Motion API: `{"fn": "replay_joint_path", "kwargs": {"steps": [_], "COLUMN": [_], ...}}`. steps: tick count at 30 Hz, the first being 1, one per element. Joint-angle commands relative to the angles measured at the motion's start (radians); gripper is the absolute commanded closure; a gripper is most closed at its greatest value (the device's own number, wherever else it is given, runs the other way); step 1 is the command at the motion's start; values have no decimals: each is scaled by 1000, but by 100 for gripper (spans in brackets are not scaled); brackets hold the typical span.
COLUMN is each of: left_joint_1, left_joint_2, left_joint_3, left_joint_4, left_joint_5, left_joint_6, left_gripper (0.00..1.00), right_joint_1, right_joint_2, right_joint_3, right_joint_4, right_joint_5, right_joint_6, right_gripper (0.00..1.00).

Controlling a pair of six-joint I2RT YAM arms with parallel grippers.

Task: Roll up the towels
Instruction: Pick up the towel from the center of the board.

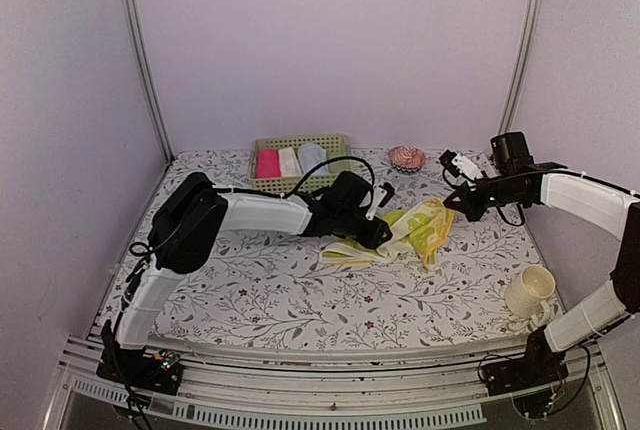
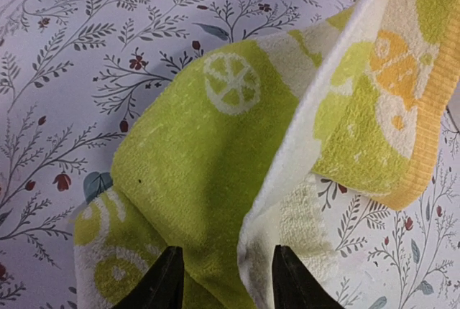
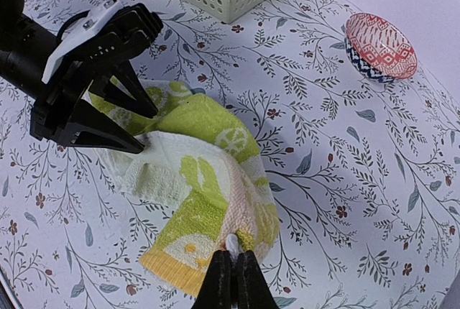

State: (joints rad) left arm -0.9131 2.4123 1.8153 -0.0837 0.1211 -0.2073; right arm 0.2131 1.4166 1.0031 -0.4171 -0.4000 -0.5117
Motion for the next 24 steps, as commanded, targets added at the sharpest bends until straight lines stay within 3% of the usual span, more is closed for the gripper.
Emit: {"fn": "replay_joint_path", "kwargs": {"steps": [1,4,10,18,24], "left_joint_1": [3,3,4,7,8], "left_joint_2": [-54,-102,-38,21,61], "left_joint_3": [-54,-156,-71,-1,62], "left_joint_4": [84,180,77,36,2], "left_joint_5": [19,43,5,26,45], "left_joint_6": [-27,-38,-32,-33,-35], "left_gripper": [56,54,57,70,70], "right_joint_1": [-6,-6,-6,-6,-6], "right_joint_2": [-2,-2,3,2,0], "right_joint_3": [-14,-14,-14,-14,-16], "right_joint_4": [15,15,16,13,12], "right_joint_5": [-10,-9,-9,-7,-6], "right_joint_6": [4,4,3,-1,-1], "right_gripper": [98,98,98,97,97]}}
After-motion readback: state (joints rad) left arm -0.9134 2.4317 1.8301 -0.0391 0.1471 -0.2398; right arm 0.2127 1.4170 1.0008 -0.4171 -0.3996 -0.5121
